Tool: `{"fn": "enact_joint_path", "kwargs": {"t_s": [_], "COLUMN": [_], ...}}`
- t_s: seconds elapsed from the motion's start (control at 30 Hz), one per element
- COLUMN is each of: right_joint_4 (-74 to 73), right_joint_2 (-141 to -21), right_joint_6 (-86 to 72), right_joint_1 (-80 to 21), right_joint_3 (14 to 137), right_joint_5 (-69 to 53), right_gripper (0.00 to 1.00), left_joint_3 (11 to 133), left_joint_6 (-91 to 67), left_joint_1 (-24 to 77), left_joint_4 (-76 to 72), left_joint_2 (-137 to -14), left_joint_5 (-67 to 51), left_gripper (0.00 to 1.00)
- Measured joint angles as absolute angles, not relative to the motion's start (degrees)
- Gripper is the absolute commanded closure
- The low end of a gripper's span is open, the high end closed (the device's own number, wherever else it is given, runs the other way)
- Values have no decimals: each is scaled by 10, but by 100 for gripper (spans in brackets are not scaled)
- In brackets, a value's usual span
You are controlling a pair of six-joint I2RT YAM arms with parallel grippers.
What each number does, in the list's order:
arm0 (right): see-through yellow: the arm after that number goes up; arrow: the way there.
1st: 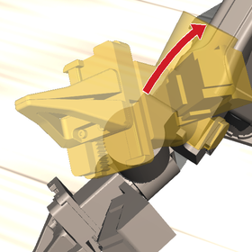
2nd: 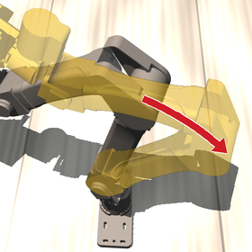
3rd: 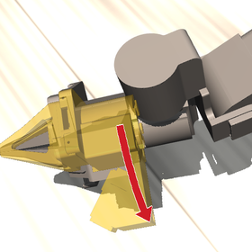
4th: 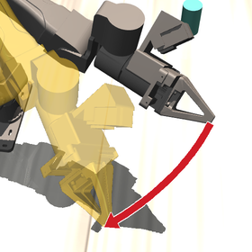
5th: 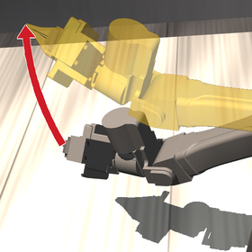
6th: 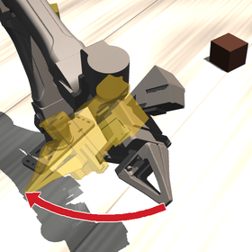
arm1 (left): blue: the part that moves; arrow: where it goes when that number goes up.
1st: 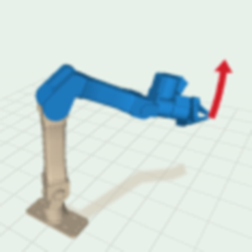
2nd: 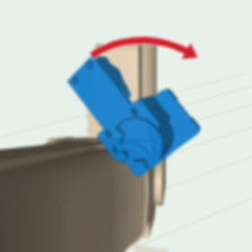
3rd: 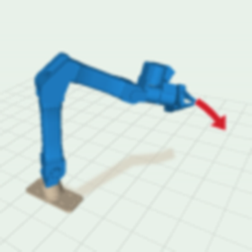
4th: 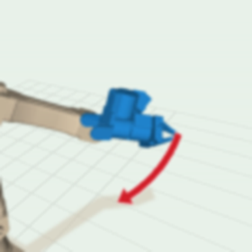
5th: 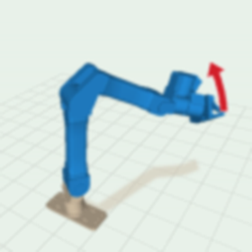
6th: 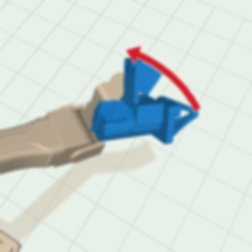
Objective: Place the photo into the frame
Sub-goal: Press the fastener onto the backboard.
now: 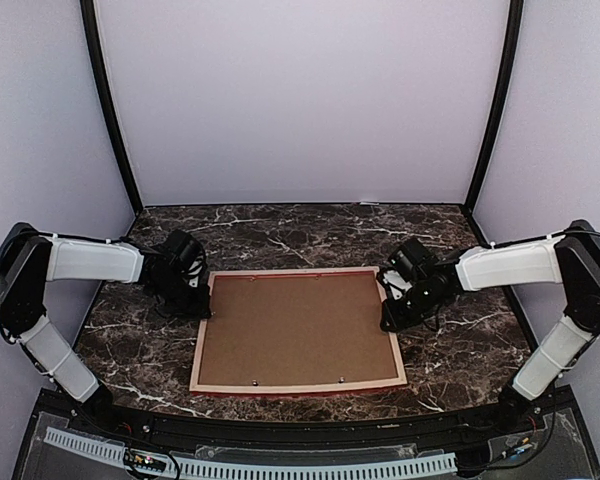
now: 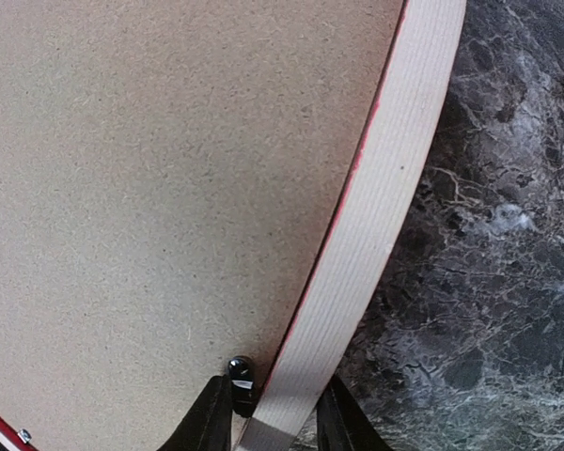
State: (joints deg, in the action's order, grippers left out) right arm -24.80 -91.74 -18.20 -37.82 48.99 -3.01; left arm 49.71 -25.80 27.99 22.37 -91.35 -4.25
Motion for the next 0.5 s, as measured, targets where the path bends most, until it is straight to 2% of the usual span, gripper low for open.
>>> {"fn": "enact_joint_path", "kwargs": {"t_s": [0.23, 0.5], "right_joint_4": [-247, -251], "right_joint_2": [-918, -920], "right_joint_6": [-185, -184], "right_joint_1": [-382, -375], "right_joint_3": [494, 498], "right_joint_5": [-10, -27], "right_gripper": [87, 94], "left_joint_3": [497, 497], "left_joint_6": [-262, -262], "left_joint_1": [282, 282], "left_joint_4": [223, 223], "left_joint_2": [-914, -914], "left_joint_5": [-44, -44], "left_gripper": [84, 84]}}
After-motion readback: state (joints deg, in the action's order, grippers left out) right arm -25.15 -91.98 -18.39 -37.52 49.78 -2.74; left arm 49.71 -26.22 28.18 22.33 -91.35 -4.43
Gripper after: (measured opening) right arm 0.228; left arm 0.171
